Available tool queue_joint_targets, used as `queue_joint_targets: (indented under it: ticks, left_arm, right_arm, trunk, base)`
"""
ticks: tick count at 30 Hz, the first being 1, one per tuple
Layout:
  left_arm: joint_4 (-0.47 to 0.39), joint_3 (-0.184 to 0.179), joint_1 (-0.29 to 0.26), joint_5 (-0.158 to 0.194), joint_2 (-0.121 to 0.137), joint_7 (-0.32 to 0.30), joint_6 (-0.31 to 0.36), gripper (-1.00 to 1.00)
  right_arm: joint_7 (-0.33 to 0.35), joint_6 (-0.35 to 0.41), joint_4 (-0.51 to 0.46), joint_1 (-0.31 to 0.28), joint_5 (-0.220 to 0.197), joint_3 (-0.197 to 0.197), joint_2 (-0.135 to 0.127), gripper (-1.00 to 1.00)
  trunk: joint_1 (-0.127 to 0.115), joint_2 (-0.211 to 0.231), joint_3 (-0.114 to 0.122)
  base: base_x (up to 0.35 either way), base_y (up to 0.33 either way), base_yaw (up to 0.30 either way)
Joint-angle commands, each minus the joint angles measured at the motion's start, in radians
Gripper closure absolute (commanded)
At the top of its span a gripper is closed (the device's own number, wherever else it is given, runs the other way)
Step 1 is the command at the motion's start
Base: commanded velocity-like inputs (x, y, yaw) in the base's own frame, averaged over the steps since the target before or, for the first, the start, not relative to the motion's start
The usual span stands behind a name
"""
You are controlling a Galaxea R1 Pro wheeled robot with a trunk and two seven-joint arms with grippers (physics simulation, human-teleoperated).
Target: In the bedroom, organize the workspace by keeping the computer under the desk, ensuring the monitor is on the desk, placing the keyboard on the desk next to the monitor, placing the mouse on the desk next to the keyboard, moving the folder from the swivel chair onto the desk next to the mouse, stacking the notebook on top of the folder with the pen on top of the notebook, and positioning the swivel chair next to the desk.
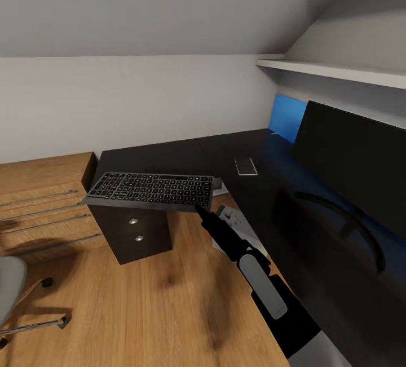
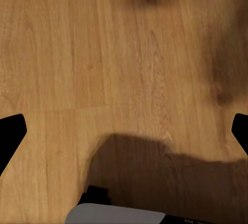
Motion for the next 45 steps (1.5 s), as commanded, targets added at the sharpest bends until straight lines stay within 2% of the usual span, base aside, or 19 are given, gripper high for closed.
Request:
queue_joint_targets:
  ticks: [1,9,22,45]
  left_arm:
    - [-0.001,-0.008,0.0,0.008,0.002,0.009,-0.003,-1.0]
    - [-0.001,-0.006,0.0,0.008,0.003,0.009,-0.005,-1.0]
    - [-0.001,-0.006,0.0,0.01,0.003,0.009,-0.004,-1.0]
    - [-0.001,-0.006,0.0,0.01,0.003,0.009,-0.004,-1.0]
  right_arm:
    - [-0.001,0.003,-0.001,0.0,-0.008,0.0,0.0,1.0]
    - [0.001,0.005,-0.001,0.0,-0.008,0.0,-0.001,1.0]
    - [0.0,0.003,-0.001,0.0,-0.009,0.0,0.0,1.0]
    - [0.0,0.005,-0.001,0.0,-0.012,0.007,0.001,1.0]
  trunk:
    - [0.0,-0.001,-0.001]
    - [0.0,-0.001,-0.001]
    - [0.0,-0.001,-0.001]
    - [0.0,-0.001,-0.001]
  base:
    - [0.0,0.0,0.0]
    - [-0.144,-0.143,0.0]
    - [-0.294,-0.076,0.0]
    - [-0.183,-0.292,0.0]
